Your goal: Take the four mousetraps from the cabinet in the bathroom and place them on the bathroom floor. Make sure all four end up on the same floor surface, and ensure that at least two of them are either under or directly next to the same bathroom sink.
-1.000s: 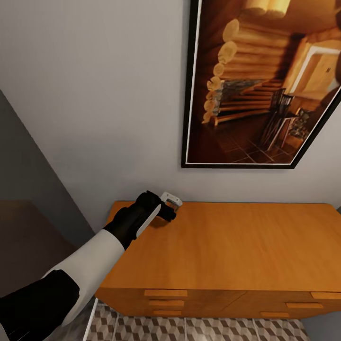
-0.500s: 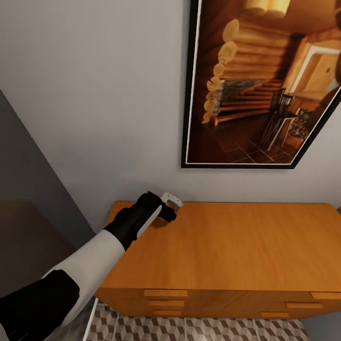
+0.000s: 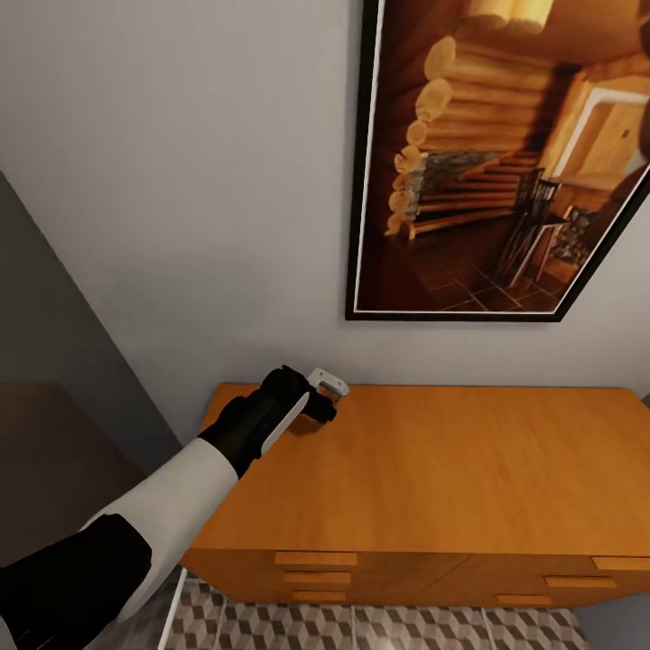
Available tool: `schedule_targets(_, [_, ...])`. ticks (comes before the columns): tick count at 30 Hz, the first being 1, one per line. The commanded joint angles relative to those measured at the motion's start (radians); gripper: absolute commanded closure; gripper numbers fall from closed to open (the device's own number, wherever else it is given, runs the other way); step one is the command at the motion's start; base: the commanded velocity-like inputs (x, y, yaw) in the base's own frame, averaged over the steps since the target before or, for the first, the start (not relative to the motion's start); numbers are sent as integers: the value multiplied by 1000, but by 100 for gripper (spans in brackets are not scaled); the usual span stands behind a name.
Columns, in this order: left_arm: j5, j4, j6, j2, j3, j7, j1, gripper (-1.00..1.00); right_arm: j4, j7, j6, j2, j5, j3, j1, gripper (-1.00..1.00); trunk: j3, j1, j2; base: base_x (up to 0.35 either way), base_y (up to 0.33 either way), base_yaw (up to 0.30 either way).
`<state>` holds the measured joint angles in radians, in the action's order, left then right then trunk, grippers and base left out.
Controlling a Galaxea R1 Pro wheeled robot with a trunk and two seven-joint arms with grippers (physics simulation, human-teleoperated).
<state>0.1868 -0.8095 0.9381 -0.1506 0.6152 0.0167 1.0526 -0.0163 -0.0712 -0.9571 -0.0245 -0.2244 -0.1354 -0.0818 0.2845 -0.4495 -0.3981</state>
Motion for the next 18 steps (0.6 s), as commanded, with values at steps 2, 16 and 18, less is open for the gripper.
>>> schedule_targets(2, [0,0,4,0,1,2,1,-100,1,-7,-3,0,-11,-4,-1,100,2,-1,-2,0,0,0])
schedule_targets(16, [0,2,4,0,1,2,1,-100,1,-7,-3,0,-11,-4,-1,100,2,-1,-2,0,0,0])
schedule_targets(18, [0,2,4,0,1,2,1,-100,1,-7,-3,0,-11,-4,0,100,2,-1,-2,0,0,0])
